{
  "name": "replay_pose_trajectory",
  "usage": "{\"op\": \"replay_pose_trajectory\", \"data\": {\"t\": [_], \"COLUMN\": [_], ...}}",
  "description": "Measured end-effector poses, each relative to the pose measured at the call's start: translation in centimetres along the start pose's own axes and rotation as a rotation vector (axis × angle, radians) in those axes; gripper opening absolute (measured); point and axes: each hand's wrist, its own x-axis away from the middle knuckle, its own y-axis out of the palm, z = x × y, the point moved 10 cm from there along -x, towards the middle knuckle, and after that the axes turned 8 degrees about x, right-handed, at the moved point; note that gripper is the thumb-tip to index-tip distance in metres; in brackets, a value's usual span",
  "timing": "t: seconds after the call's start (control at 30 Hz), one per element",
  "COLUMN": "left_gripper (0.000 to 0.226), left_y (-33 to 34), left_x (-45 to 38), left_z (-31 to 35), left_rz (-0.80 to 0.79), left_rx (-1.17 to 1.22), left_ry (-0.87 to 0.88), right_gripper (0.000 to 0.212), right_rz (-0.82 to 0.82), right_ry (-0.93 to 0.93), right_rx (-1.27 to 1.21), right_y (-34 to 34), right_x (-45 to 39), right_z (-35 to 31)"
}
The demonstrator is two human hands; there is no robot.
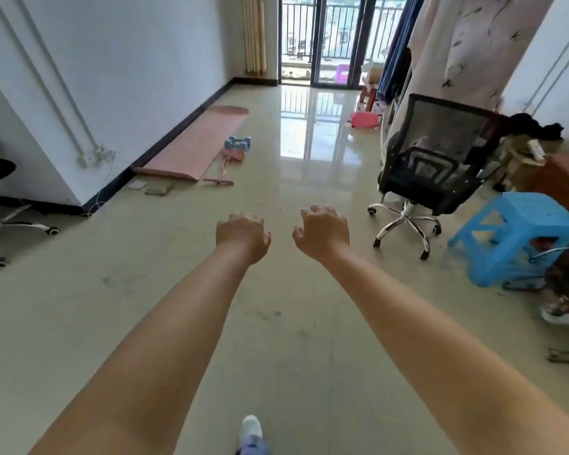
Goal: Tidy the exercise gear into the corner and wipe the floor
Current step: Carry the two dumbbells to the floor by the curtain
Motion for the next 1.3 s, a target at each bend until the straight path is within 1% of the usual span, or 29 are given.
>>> {"op": "replay_pose_trajectory", "data": {"t": [0.03, 0.2, 0.33, 0.5, 0.67, 0.8, 1.03, 1.2, 1.3], "left_gripper": [0.044, 0.045, 0.045, 0.045, 0.045, 0.044, 0.044, 0.046, 0.044], "left_y": [1.6, 8.4, 9.4, 8.4, 9.6, 9.2, 6.4, 5.8, 5.1], "left_x": [-1.3, -11.3, -21.3, -34.5, -48.3, -60.5, -79.7, -94.0, -103.4], "left_z": [-0.3, -3.6, -6.7, -8.3, -8.3, -8.6, -10.1, -13.7, -15.8], "left_rz": [-0.062, -0.209, -0.27, -0.261, -0.295, -0.249, -0.254, -0.228, -0.193], "left_rx": [-0.008, 0.03, 0.026, 0.006, -0.01, 0.0, 0.01, 0.008, 0.021], "left_ry": [-0.014, -0.041, -0.059, -0.045, -0.052, -0.125, -0.212, -0.326, -0.364], "right_gripper": [0.038, 0.035, 0.033, 0.037, 0.038, 0.039, 0.04, 0.039, 0.039], "right_rz": [-0.057, -0.203, -0.271, -0.3, -0.337, -0.332, -0.355, -0.328, -0.291], "right_ry": [0.006, 0.038, 0.098, 0.138, 0.142, 0.094, 0.016, -0.059, -0.062], "right_rx": [0.003, -0.025, -0.053, -0.069, -0.064, -0.079, -0.077, -0.075, -0.083], "right_y": [1.7, 9.6, 12.9, 14.7, 17.8, 19.3, 19.9, 21.3, 21.7], "right_x": [-1.3, -10.7, -20.4, -32.9, -46.3, -58.7, -79.4, -94.8, -104.7], "right_z": [-0.2, -0.7, -0.5, 0.8, 3.1, 4.9, 7.1, 6.3, 6.2]}}
